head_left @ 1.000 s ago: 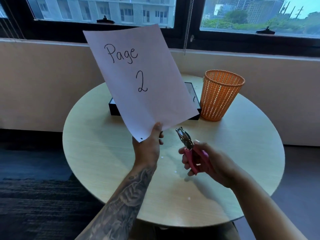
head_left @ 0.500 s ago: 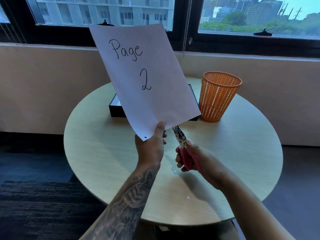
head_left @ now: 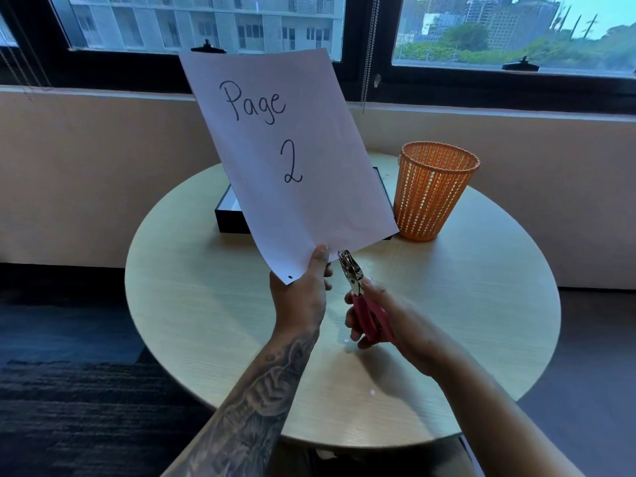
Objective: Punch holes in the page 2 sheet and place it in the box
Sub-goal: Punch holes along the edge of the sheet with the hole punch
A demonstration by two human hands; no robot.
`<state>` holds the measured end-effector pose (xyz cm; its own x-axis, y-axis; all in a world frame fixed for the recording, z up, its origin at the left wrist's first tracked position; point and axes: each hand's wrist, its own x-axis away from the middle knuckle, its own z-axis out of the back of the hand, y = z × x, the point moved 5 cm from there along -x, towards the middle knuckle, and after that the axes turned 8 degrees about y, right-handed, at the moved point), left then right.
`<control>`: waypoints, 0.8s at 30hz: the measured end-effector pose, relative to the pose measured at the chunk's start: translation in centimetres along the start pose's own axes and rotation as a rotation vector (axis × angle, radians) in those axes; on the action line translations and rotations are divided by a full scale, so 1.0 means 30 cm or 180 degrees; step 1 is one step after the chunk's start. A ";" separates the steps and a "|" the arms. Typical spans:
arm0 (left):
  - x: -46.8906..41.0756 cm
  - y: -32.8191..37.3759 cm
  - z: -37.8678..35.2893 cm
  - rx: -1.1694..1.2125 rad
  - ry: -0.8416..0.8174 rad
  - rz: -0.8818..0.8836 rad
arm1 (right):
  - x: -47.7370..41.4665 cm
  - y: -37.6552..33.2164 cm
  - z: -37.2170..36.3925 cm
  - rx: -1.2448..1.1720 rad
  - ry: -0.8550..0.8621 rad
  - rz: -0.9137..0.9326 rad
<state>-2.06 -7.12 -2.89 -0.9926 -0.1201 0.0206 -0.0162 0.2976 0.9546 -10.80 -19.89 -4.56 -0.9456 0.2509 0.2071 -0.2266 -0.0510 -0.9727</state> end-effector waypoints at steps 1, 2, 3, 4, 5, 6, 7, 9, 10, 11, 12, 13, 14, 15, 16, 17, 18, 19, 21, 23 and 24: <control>0.000 0.000 0.000 0.0003 0.0001 0.0005 | -0.001 0.000 -0.001 -0.0003 0.0045 0.0005; 0.000 -0.001 0.000 0.0007 0.0005 0.0014 | -0.002 0.001 -0.001 -0.0017 0.0099 0.0005; 0.000 -0.002 0.000 0.0008 0.0011 0.0024 | -0.002 0.002 -0.001 -0.0029 0.0142 0.0006; 0.000 -0.003 0.000 0.0012 0.0016 0.0030 | -0.002 0.002 -0.003 -0.0035 0.0163 0.0012; 0.000 -0.004 0.001 0.0020 0.0017 0.0035 | -0.001 0.001 -0.007 -0.0036 0.0166 0.0022; 0.000 -0.004 0.001 0.0030 0.0018 0.0039 | 0.001 -0.001 -0.011 -0.0027 0.0164 0.0033; 0.001 -0.005 0.002 0.0039 0.0019 0.0043 | 0.002 -0.003 -0.014 -0.0013 0.0172 0.0040; 0.000 -0.008 0.002 0.0046 0.0020 0.0056 | 0.003 -0.007 -0.017 0.0009 0.0204 0.0048; -0.001 -0.009 0.002 0.0046 0.0015 0.0061 | 0.004 -0.009 -0.018 0.0017 0.0215 0.0049; -0.002 -0.010 0.002 0.0052 0.0011 0.0067 | 0.005 -0.010 -0.018 0.0027 0.0220 0.0049; -0.003 -0.011 0.002 0.0062 0.0004 0.0071 | 0.006 -0.011 -0.017 0.0044 0.0219 0.0049; -0.003 -0.012 0.002 0.0069 -0.0002 0.0076 | 0.007 -0.012 -0.018 0.0063 0.0214 0.0047; -0.004 -0.013 0.003 0.0074 -0.0001 0.0079 | 0.007 -0.014 -0.018 0.0077 0.0211 0.0041; -0.004 -0.014 0.003 0.0079 0.0006 0.0085 | 0.007 -0.014 -0.019 0.0085 0.0211 0.0034; -0.005 -0.015 0.003 0.0082 0.0016 0.0087 | 0.007 -0.015 -0.020 0.0089 0.0213 0.0027; -0.005 -0.016 0.003 0.0082 0.0022 0.0084 | 0.006 -0.016 -0.021 0.0096 0.0215 0.0024; -0.006 -0.019 0.004 0.0080 0.0024 0.0080 | 0.006 -0.016 -0.022 0.0109 0.0217 0.0021; -0.007 -0.021 0.004 0.0079 0.0025 0.0082 | 0.006 -0.016 -0.022 0.0124 0.0218 0.0019; -0.010 -0.027 0.005 0.0074 0.0022 0.0095 | 0.004 -0.013 -0.022 0.0154 0.0218 0.0009; -0.012 -0.036 0.008 0.0068 0.0036 0.0125 | 0.004 -0.009 -0.022 0.0176 0.0234 -0.0028; -0.013 -0.043 0.012 0.0068 0.0054 0.0140 | 0.003 -0.006 -0.022 0.0174 0.0253 -0.0053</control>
<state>-1.68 -7.13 -4.22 -0.9902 -0.1225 0.0678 0.0248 0.3232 0.9460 -10.70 -19.21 -4.43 -0.9206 0.3280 0.2121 -0.2566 -0.0984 -0.9615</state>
